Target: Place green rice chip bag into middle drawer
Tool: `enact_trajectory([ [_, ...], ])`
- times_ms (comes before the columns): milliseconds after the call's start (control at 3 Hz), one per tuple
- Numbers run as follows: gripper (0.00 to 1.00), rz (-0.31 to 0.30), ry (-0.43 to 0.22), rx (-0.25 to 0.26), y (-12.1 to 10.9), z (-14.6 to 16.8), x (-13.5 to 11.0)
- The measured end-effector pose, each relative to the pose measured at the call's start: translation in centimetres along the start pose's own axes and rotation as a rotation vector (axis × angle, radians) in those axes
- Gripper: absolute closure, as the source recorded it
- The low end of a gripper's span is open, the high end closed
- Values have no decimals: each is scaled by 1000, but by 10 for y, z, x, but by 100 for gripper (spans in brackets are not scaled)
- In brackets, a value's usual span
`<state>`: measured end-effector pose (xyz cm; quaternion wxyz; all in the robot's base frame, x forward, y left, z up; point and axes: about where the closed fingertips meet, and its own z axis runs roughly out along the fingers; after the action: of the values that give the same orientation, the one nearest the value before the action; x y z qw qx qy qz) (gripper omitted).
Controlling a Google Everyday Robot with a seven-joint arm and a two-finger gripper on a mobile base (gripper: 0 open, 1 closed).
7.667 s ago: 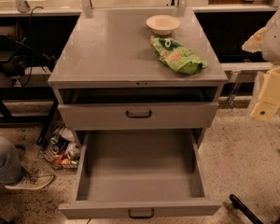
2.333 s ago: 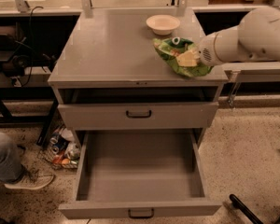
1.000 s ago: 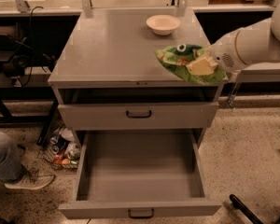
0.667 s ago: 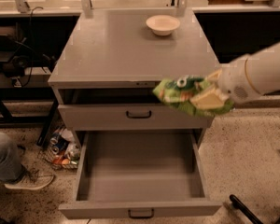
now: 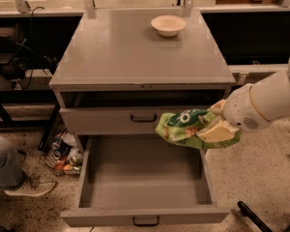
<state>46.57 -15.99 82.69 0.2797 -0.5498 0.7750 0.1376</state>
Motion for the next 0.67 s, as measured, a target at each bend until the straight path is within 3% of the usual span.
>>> enact_trajectory([
  [333,100,29,9,-46,11,21,5],
  [667,100,95,-17,-143,44,84,9],
])
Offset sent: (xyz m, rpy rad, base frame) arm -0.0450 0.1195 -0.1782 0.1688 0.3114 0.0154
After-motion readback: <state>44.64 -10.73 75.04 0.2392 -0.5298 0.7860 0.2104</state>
